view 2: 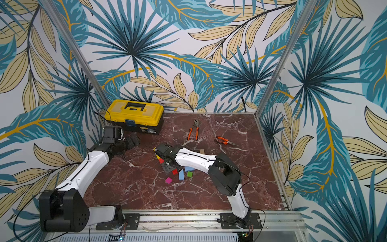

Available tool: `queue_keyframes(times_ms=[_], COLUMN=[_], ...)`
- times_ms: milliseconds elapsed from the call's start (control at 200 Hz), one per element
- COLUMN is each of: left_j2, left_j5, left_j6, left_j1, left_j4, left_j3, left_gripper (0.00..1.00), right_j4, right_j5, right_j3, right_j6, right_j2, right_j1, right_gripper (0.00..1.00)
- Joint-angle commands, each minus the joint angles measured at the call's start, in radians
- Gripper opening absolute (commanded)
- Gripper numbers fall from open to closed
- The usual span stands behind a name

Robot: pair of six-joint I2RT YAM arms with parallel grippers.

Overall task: Assemble the letter v with building blocks
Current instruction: Adjust the building block at the center of the board.

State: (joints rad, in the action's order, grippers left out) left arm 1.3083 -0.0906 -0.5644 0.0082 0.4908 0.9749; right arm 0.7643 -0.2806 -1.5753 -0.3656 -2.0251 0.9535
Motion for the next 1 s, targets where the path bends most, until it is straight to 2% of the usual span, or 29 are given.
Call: queue_keyframes(times_ms=[0, 586, 997], left_j2=[-0.033, -0.031, -0.032], left_j5=[0.004, 0.015, 0.013], left_j6=[0.019, 0.02, 0.02], left_j1=[0.009, 0.009, 0.009], left_j4=[-0.003, -0.003, -0.003], left_j3=[-0.006, -0.007, -0.006], left_gripper=[0.99, 0.99, 0.99], right_j4=[0.01, 0.023, 0.047], right_j5=[-0.018, 0.011, -0.017], right_j3=[0.017, -0.008, -0.012], right_j6=[-0.011, -0.016, -0.041], right_j2=[0.007, -0.079, -0.114], right_j1=[0.004, 0.004, -0.009], right_gripper=[0.96, 0.96, 0.97])
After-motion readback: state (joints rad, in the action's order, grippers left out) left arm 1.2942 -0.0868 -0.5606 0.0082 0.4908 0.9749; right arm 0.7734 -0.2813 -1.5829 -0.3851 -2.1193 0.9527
